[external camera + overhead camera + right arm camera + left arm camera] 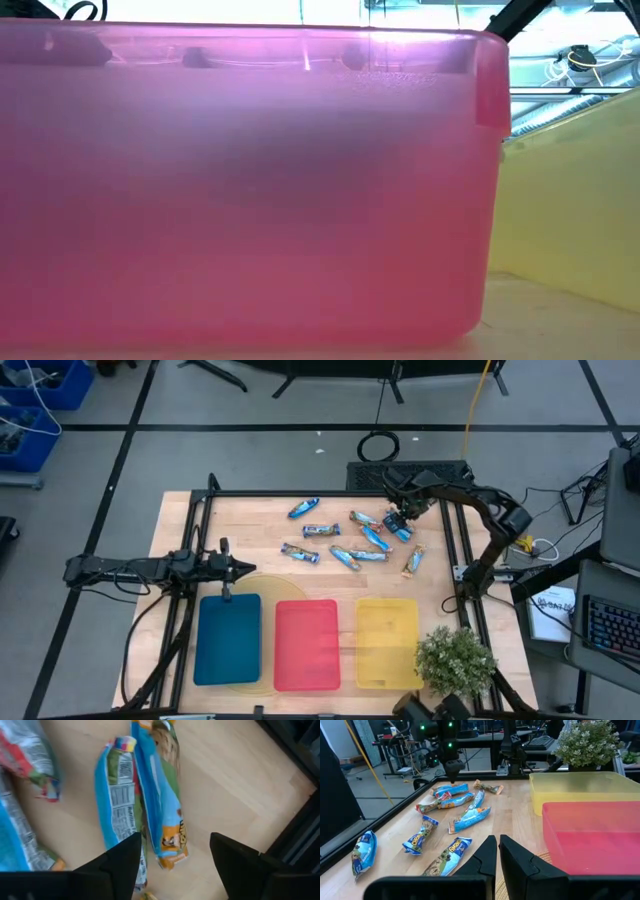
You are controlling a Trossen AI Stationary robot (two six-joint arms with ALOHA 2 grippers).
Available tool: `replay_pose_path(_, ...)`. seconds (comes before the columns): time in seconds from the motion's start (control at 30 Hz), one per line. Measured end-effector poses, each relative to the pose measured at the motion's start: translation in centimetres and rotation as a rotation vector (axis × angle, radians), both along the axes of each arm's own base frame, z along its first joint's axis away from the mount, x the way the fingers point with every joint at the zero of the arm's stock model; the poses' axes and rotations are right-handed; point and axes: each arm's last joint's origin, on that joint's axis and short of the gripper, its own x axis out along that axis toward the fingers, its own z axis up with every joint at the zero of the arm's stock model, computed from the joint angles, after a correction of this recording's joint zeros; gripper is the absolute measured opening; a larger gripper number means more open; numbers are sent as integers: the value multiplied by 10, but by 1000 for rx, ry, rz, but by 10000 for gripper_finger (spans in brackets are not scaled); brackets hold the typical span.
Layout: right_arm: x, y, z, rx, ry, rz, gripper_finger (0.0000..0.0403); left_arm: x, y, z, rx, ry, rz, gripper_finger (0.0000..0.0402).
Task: Pick and place Granola Bars by type
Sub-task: Put the top yellow granola bar into the yellow bin
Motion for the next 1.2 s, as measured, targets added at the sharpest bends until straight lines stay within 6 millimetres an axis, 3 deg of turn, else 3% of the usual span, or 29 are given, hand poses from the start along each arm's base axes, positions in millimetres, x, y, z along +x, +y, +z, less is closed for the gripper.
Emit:
replay_pose_path(0.37,-16,-5,-20,35,29,-55,223,0,0,0,0,0,0,31)
replay_pose_path(0.7,-18,1,-33,100,-56,-52,209,0,0,0,0,1,0,31)
replay_pose_path(0.83,-19,2,-34,108,-47,-51,174,0,0,0,0,0,0,31)
replay_pose_path(1.13,-19,1,-33,104,-44,-26,23,0,0,0,0,0,0,31)
replay_pose_path(1.2,-19,2,-33,106,-43,-11,10,0,0,0,0,0,0,31)
